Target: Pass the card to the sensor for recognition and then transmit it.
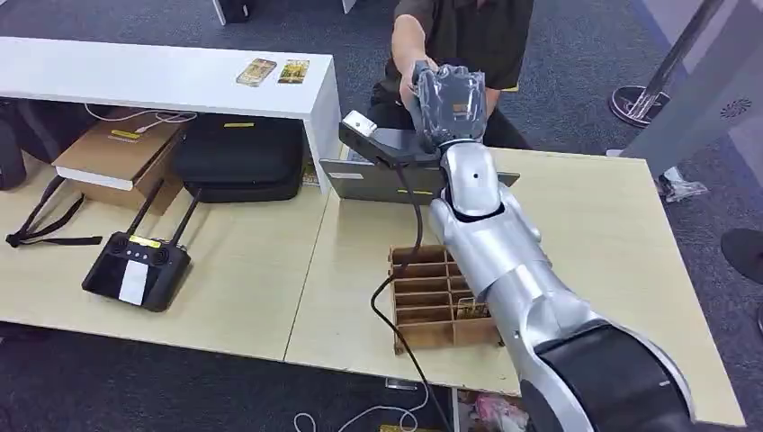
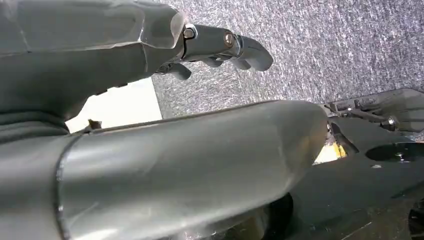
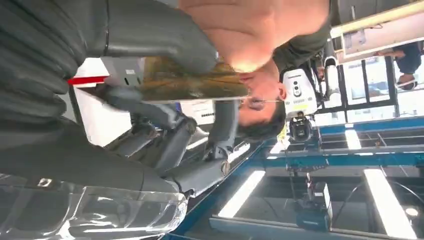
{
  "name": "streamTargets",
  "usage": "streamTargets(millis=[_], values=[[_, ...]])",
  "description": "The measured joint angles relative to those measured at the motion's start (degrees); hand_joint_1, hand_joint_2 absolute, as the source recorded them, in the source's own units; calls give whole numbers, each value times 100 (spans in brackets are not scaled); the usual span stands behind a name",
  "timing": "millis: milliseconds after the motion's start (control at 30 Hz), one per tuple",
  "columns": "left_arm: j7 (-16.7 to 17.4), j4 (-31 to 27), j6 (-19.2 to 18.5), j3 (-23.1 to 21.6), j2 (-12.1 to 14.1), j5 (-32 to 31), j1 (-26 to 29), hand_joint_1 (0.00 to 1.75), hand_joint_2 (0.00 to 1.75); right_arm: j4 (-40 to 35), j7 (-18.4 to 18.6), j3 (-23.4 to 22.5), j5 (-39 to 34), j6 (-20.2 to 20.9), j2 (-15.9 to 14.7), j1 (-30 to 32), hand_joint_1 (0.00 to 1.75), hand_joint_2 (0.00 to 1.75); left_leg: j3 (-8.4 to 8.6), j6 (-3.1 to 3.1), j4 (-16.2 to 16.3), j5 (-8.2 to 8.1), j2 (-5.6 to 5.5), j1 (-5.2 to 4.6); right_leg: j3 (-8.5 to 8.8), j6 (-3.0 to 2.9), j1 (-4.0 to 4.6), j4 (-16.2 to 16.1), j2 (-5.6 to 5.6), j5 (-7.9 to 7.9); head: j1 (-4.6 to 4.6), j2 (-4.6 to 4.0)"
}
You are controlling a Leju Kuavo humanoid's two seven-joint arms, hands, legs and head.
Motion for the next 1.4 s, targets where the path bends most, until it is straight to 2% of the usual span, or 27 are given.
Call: streamTargets(millis=[267,433,567,700,833,900,1033,1133,1167,1300,1400], values=[[2,0,-4,2,0,-33,13,0,0,-319,-262,-26,-380,-315,7,141,0,175,1,0,0,0,2,0,-2,0,0,0,1,0,0,0],[2,0,-13,15,2,-37,15,0,0,-748,-418,-90,-571,-407,-2,385,0,175,0,0,0,0,3,0,-4,0,0,0,1,-1,0,0],[-20,0,2,48,2,-33,22,0,0,-1222,-599,-129,-849,-645,-57,676,0,175,1,0,0,0,3,0,-5,0,0,-2,2,-1,0,0],[-35,0,52,88,4,-33,43,0,0,-2161,-728,-157,-1170,-914,-247,1349,0,175,1,1,0,-1,-1,0,-3,0,0,-6,-2,-1,0,0],[-70,0,129,179,9,9,102,0,0,-3435,-931,-317,-1202,-966,-485,2272,0,175,0,1,0,-9,0,-1,-5,1,-1,-8,0,-2,0,0],[-118,0,192,232,11,59,140,0,0,-4273,-1173,-513,-1161,-966,-544,2809,0,175,1,6,1,-13,-1,-1,-5,1,0,-10,-3,-6,0,0],[-197,2,280,372,11,160,244,0,0,-5785,-1911,-1037,-1415,-966,-562,3919,0,175,-2,4,0,-24,-6,-1,-4,-6,0,-10,-8,-16,-2,0],[-188,4,372,501,4,232,289,0,0,-6869,-2930,-1599,-2088,-966,-354,4777,0,175,-2,5,0,-34,-6,-1,-4,-8,0,-9,-10,-24,-2,0],[-186,4,402,535,2,255,298,0,0,-7155,-3155,-1780,-2362,-966,-306,4988,0,175,-2,7,0,-35,-4,-2,-4,-5,0,-9,-9,-26,0,0],[-166,4,512,700,-20,367,317,0,0,-8048,-3642,-2355,-3281,-964,-315,5575,0,175,2,5,0,-38,3,-2,-3,-4,-1,-10,-2,-28,0,0],[-149,4,525,791,-55,413,318,0,0,-8433,-3879,-2682,-4003,-964,-321,6039,0,175,5,6,0,-39,1,-2,3,-1,-1,-12,-6,-30,0,0]])
